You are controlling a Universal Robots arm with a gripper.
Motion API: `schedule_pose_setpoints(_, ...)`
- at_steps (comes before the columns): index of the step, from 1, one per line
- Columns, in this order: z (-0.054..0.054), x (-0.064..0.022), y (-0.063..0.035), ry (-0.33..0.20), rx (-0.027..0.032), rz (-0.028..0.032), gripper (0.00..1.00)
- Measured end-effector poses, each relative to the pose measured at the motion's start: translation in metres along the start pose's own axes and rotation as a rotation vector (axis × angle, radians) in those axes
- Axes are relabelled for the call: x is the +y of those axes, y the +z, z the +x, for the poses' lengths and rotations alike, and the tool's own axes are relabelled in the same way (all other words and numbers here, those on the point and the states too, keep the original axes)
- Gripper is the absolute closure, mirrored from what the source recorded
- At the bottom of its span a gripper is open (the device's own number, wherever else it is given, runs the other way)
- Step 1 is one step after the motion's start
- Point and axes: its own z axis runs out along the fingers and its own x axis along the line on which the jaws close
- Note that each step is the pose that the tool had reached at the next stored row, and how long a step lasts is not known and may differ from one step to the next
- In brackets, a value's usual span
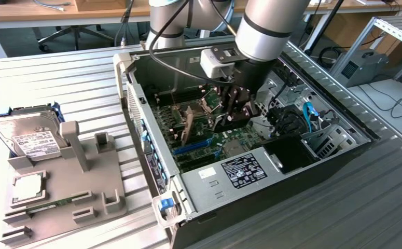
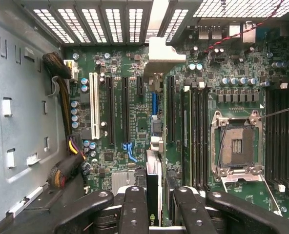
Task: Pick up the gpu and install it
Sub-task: 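Insert the gpu into the slot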
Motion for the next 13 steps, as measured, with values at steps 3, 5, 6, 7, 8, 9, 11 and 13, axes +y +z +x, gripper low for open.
schedule_pose_setpoints(3, 0.0, 0.0039, 0.0002, 0.0, -0.0001, 0.0, 0.74)
schedule_pose_setpoints(5, 0.0, 0.0074, 0.0002, 0.0, 0.0, 0.0, 0.74)
schedule_pose_setpoints(6, 0.0, 0.0086, 0.0003, 0.0, -0.0001, 0.0, 0.74)
schedule_pose_setpoints(7, 0.0, 0.0094, 0.0004, 0.0, -0.0001, 0.0001, 0.74)
schedule_pose_setpoints(8, 0.0, 0.0101, 0.0005, 0.0, -0.0001, 0.0, 0.74)
schedule_pose_setpoints(9, 0.0, 0.0103, 0.0005, 0.0, -0.0001, 0.0, 0.74)
schedule_pose_setpoints(11, 0.0, 0.0111, 0.0006, 0.0, 0.0, 0.0, 0.74)
schedule_pose_setpoints(13, 0.0, 0.0125, 0.0007, 0.0, -0.0001, 0.0, 0.74)
